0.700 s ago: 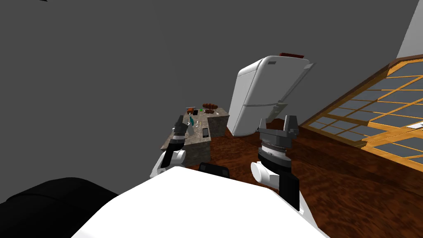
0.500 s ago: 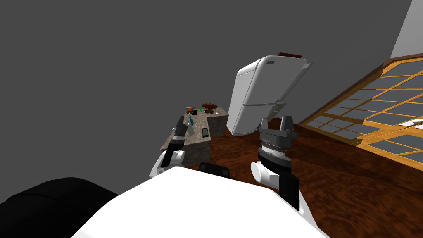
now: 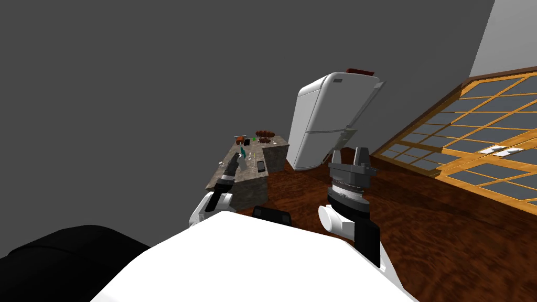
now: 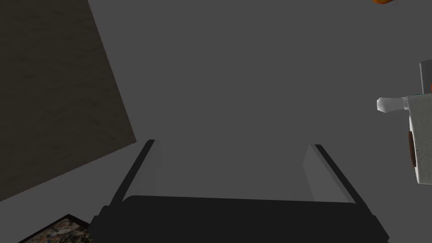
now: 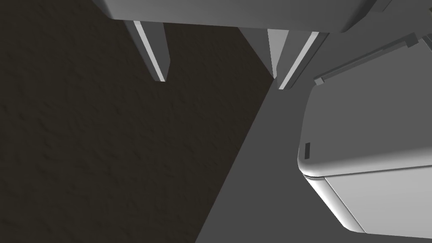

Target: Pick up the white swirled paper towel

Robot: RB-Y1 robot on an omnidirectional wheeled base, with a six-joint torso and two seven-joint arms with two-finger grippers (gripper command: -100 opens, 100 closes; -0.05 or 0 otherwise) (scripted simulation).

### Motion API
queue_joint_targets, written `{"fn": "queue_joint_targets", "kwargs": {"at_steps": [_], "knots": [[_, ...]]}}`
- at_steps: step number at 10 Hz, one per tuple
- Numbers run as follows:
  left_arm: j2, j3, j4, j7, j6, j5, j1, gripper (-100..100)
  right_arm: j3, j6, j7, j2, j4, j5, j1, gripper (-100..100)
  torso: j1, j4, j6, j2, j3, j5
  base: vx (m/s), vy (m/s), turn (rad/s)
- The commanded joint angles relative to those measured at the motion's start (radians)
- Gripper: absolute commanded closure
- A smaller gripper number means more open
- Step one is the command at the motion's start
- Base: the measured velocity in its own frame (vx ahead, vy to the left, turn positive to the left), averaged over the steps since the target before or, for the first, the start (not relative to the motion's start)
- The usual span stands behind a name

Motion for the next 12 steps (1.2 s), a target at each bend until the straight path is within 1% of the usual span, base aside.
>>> {"fn": "queue_joint_targets", "kwargs": {"at_steps": [1,7,12], "knots": [[0.022,0.009,0.037,-0.024,-0.003,-0.022,-0.008,-100,0.000,0.000,0.000,0.000,0.000,0.000,0.000,0,0.000,0.000,0.000,0.000,0.000,0.000,-0.062,0.024,-0.052],[0.087,0.031,0.174,-0.122,-0.020,-0.108,-0.025,-100,0.000,0.000,0.000,0.000,0.000,0.000,0.000,0,0.000,0.000,0.000,-0.002,-0.001,0.000,-0.046,0.033,-0.059],[0.125,0.043,0.282,-0.208,-0.026,-0.180,-0.047,-100,0.000,0.000,0.000,0.000,0.000,0.000,0.000,0,0.000,-0.001,0.000,-0.004,-0.002,0.000,-0.023,0.031,-0.064]]}}
